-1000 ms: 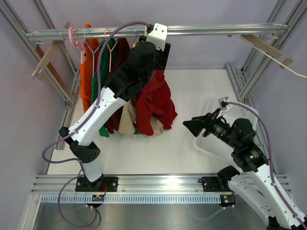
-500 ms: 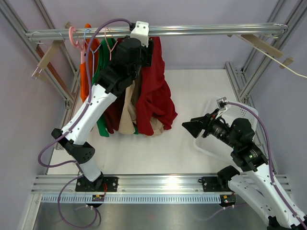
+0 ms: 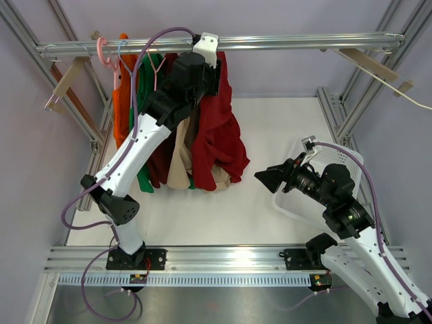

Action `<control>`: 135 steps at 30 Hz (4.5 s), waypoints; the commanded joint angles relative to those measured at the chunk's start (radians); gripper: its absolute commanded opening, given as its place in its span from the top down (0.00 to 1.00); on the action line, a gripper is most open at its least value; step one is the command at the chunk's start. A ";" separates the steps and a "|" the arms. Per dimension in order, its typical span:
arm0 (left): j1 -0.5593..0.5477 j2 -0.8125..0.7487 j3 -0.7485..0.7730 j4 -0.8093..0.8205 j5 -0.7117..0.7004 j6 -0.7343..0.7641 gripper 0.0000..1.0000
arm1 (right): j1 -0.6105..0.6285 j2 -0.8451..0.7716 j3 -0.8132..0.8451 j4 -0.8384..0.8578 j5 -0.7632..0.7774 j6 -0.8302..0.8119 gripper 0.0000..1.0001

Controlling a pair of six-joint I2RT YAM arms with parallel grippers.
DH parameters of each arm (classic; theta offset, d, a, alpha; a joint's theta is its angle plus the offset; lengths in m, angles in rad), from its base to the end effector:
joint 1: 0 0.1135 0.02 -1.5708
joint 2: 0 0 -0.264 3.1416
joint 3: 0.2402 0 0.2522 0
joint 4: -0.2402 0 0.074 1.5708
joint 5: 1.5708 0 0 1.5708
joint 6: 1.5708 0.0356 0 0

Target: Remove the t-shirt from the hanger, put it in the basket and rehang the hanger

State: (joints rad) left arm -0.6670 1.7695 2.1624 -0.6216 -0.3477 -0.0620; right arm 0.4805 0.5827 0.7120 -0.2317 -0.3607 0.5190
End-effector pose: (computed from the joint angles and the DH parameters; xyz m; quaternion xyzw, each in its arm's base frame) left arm 0.3061 -0.2256 0.4972 0.1271 0.7684 -0.0918 0.6205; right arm 0.1197 0.0765 0.3389 -0.1061 0.7325 0.4327 0.5147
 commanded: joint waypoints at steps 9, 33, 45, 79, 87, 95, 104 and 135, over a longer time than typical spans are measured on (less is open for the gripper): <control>0.015 0.053 0.092 0.023 -0.005 -0.006 0.80 | 0.020 0.000 0.009 0.009 -0.015 -0.011 0.21; -0.034 -0.146 -0.057 0.224 0.019 -0.018 1.00 | 0.026 0.006 0.052 -0.014 -0.035 -0.014 0.15; -0.036 -0.301 -0.337 0.322 0.045 -0.091 1.00 | 0.056 0.028 0.032 0.023 -0.037 0.006 0.06; -0.442 -0.624 -0.515 0.556 -0.312 -0.272 1.00 | 1.104 0.704 0.592 -0.020 1.273 -0.188 0.21; -0.450 -0.668 -0.516 0.577 -0.313 -0.231 1.00 | 1.191 0.660 0.547 0.025 1.349 -0.204 0.96; -0.450 -0.659 -0.394 0.637 -0.225 -0.165 1.00 | 1.489 0.646 0.575 -0.204 1.294 -0.007 1.00; -0.448 -0.712 -0.217 0.429 -0.166 -0.206 1.00 | 1.521 0.656 0.491 -0.370 1.356 0.217 1.00; -0.450 -1.173 -0.846 0.180 0.342 -0.501 1.00 | 0.291 0.163 0.224 0.103 0.298 -0.346 0.50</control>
State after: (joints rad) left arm -1.1172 0.6144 1.3148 -0.5419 -0.0895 -0.5285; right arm 0.7975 0.7673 0.9760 -0.2272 0.1051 0.1848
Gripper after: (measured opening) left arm 0.053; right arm 0.310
